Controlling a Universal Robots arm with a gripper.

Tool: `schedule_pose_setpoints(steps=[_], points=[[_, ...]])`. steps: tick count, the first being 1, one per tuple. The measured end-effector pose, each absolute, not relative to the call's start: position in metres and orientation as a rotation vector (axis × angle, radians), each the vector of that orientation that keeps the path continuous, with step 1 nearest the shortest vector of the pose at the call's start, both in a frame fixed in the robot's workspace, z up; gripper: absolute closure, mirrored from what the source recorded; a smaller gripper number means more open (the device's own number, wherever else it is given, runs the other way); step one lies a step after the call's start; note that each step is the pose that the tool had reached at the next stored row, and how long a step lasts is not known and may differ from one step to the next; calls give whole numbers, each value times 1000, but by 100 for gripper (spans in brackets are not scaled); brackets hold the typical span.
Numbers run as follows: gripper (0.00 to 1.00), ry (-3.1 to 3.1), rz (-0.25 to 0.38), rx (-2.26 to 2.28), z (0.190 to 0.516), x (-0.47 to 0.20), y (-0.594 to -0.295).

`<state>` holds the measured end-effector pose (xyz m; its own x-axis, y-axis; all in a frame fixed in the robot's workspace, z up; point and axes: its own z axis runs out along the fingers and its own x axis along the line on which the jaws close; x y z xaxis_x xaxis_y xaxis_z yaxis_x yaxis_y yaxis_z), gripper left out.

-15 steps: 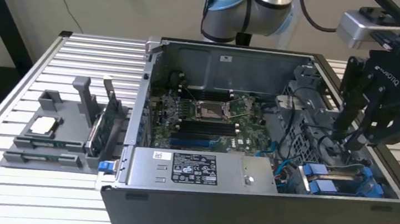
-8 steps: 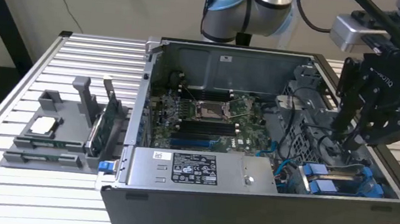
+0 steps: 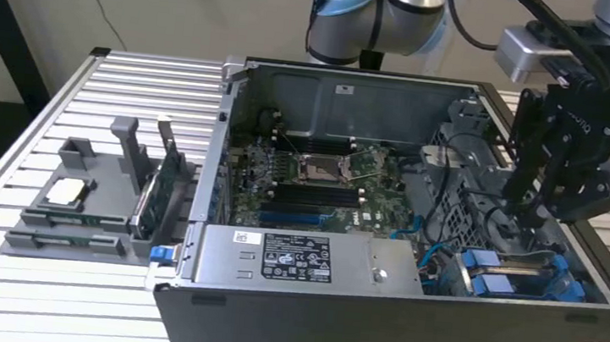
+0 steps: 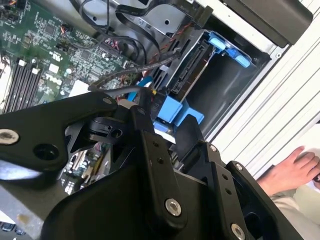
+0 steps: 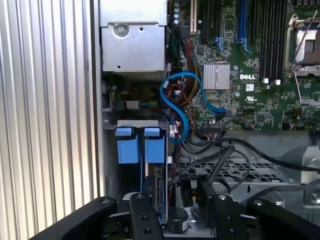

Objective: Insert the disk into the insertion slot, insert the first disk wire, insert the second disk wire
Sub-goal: 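Insert the first disk wire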

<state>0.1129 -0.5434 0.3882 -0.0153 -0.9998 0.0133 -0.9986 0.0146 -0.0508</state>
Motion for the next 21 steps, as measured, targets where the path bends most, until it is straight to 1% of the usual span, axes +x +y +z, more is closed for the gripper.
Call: schedule_pose_setpoints(steps=[1,2,4,5,15,19,20,21], points=[[55,2217,-72,-2185,388,113,-543],[62,2216,-72,-2184,387,113,-543],[62,2214,-70,-2183,387,113,-543],[69,2212,-67,-2181,387,113,-542],[69,2182,-36,-2178,384,113,-542],[69,2180,-35,-2178,383,112,-542],[71,2180,-35,-2178,383,113,-542],[78,2180,-35,-2178,383,112,-542]])
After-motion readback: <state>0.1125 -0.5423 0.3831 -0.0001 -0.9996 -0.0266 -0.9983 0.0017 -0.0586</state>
